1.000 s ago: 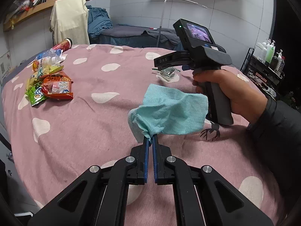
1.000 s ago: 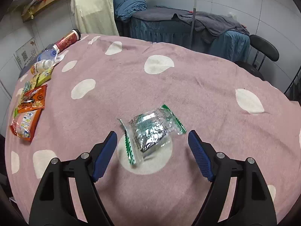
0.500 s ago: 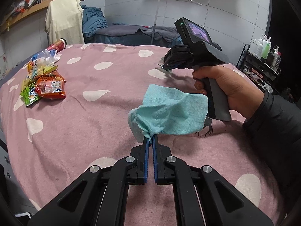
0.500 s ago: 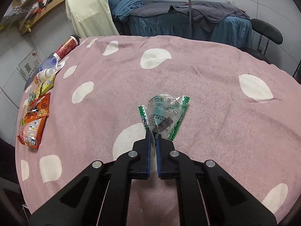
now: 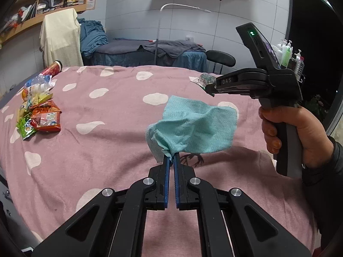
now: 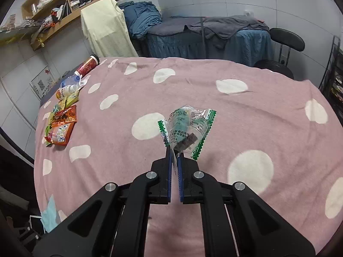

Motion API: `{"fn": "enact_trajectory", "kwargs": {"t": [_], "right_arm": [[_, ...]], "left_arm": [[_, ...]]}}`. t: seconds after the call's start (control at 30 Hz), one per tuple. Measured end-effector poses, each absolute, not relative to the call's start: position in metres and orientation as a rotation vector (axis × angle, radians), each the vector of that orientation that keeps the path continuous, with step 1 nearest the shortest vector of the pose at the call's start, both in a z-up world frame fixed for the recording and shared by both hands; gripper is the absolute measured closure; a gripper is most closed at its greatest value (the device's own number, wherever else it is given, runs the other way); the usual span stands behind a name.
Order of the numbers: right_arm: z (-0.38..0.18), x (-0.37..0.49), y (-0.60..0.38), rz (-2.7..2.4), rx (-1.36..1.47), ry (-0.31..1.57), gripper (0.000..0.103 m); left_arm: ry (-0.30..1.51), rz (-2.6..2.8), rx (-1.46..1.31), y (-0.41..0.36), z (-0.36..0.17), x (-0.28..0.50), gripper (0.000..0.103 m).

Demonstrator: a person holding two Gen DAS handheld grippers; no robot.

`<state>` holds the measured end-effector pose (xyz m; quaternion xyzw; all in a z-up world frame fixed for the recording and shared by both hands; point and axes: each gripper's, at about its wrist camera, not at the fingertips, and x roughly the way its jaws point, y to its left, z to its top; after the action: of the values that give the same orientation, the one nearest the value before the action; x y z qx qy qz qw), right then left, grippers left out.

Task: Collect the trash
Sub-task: 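Carry both items to the bin and open right tool to drop the wrapper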

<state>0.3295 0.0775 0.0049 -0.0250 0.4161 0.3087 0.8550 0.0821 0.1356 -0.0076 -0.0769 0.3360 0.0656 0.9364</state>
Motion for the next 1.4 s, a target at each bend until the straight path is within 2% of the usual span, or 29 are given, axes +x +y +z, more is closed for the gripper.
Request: {"fn": "enact_trajectory", "kwargs": {"t": [0.33,0.83,1.4], "right_arm": [[0.023,0.274,-0.032,0.540,0.011,0.777,0.097],[0.017,0.200,-0.175,0.271,0.110,0.680,0.097],[-0.030,0.157,-0.316,-0.051,0.282,0.742,0.097]], "left_arm": [[0.681,-0.001,-0.102,0.080,0.001,0.090,0.098],[0.704,-0.266,0.003,-0.021,0.003,0.097,0.098],[0.702,-0.406,0.122,-0.098,0.001,0.104,0.098]]}}
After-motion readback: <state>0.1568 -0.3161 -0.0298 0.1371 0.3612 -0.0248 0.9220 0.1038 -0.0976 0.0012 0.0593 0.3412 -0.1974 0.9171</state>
